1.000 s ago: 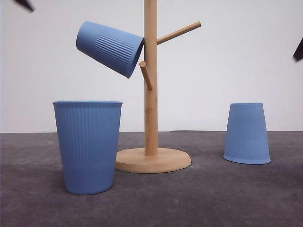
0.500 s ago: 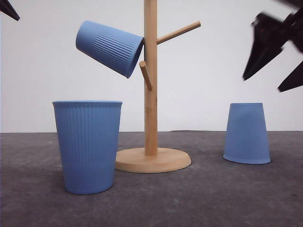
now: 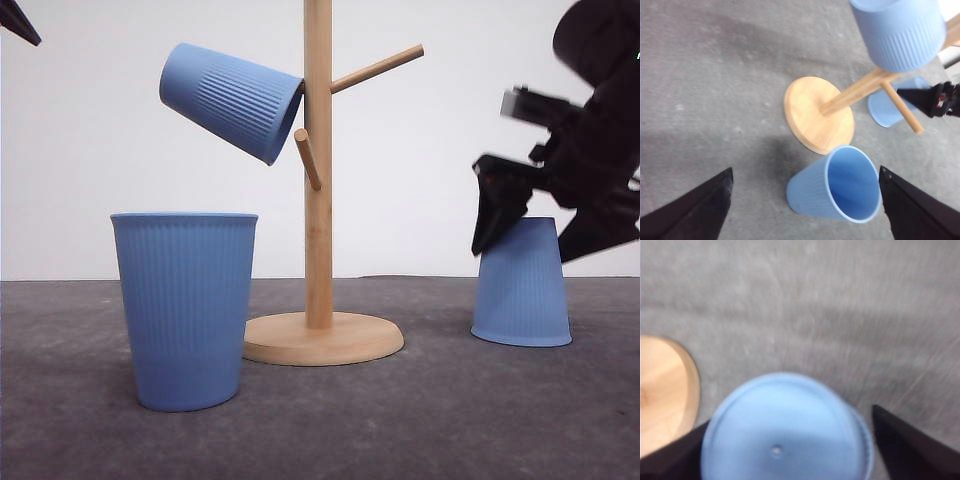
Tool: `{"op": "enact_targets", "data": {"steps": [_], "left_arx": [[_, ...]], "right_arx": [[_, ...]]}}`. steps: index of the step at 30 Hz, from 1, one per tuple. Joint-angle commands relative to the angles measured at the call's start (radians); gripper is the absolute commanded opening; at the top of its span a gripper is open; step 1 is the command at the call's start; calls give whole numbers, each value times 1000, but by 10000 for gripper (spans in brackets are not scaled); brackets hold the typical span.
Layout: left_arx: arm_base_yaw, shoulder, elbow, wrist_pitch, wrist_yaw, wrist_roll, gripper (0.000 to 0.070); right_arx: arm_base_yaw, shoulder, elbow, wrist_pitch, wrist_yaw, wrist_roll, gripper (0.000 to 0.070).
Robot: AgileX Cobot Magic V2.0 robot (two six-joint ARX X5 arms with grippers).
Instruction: Place three cups
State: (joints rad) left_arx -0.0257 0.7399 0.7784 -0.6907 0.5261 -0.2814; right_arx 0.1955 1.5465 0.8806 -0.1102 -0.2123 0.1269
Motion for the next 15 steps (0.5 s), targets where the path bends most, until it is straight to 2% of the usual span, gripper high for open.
{"op": "enact_targets", "data": {"steps": [1,6,10,15], "left_arx": [[0,5,7,10,-3,0,541],[0,5,7,10,-3,0,541],[0,5,7,10,-3,0,541],[0,5,7,19,-3,7,541]], "right_arx": [[3,6,19,-13,-3,-10,373],[1,-72,19,-110,-68,1,363],[-18,-200,20,-234,-131,19,363],[-96,-392,14,-340,-241,17,363]]}}
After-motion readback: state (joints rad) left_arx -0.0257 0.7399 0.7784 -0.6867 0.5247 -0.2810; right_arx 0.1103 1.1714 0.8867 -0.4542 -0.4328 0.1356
